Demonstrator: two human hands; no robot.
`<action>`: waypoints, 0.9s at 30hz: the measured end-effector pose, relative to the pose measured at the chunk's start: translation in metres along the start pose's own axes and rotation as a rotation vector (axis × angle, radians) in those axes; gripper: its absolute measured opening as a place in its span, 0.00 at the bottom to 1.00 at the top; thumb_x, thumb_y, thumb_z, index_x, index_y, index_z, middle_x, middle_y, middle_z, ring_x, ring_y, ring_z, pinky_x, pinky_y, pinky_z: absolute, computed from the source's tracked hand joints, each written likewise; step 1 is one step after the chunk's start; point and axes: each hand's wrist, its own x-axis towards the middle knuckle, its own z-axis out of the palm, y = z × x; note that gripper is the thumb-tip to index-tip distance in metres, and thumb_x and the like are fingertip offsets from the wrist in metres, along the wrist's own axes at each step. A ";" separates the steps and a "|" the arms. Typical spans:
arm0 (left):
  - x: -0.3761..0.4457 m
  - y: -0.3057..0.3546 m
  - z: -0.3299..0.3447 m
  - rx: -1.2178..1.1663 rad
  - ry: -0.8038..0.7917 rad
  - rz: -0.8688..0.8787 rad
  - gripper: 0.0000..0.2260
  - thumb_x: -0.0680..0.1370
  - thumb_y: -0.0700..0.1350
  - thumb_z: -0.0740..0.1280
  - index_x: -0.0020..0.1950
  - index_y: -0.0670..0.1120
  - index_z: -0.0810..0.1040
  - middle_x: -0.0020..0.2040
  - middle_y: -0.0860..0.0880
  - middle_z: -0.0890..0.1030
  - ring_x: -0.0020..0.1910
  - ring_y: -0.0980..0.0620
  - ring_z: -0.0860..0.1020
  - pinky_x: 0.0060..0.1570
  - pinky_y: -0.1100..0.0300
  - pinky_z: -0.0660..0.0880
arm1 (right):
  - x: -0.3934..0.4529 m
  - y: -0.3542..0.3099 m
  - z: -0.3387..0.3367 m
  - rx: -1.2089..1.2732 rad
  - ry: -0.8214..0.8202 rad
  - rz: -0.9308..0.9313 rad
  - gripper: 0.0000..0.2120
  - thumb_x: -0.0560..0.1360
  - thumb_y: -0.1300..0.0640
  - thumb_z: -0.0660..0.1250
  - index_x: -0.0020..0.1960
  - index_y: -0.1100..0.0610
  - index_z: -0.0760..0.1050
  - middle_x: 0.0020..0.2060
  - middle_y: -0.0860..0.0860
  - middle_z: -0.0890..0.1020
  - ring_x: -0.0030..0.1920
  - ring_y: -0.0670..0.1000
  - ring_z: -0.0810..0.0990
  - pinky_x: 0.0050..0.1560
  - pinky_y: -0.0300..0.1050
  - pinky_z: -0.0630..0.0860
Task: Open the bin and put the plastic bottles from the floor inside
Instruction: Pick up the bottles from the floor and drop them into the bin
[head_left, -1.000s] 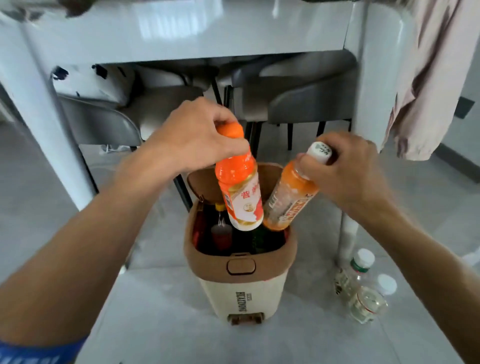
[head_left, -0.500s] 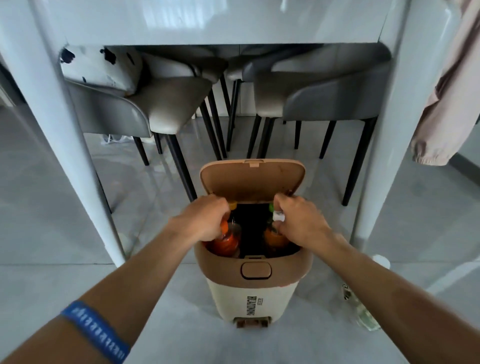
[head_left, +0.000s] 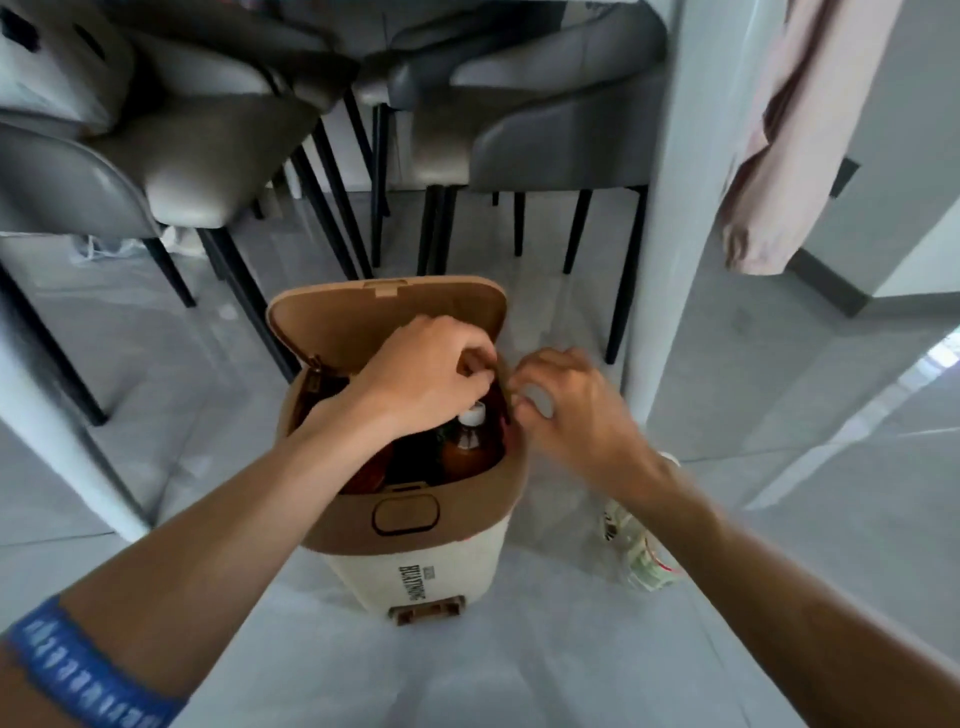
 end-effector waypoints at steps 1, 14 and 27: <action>0.003 0.020 0.004 -0.065 0.048 0.047 0.07 0.76 0.46 0.69 0.53 0.51 0.84 0.45 0.54 0.85 0.45 0.57 0.82 0.48 0.57 0.79 | -0.011 0.014 -0.004 0.013 0.065 0.030 0.06 0.71 0.60 0.67 0.46 0.57 0.81 0.45 0.53 0.84 0.46 0.55 0.80 0.51 0.42 0.71; 0.045 0.096 0.227 0.048 -0.349 0.095 0.29 0.75 0.36 0.67 0.73 0.50 0.64 0.72 0.48 0.68 0.66 0.42 0.70 0.60 0.43 0.73 | -0.132 0.155 0.003 -0.181 -0.305 0.636 0.26 0.69 0.49 0.72 0.62 0.54 0.65 0.55 0.55 0.76 0.51 0.61 0.79 0.48 0.53 0.76; 0.027 0.084 0.208 -0.150 -0.077 0.120 0.16 0.69 0.46 0.74 0.53 0.47 0.74 0.50 0.47 0.79 0.49 0.46 0.78 0.45 0.55 0.74 | -0.123 0.145 -0.007 0.039 -0.093 0.440 0.18 0.66 0.56 0.76 0.52 0.53 0.73 0.44 0.52 0.83 0.40 0.56 0.78 0.38 0.45 0.68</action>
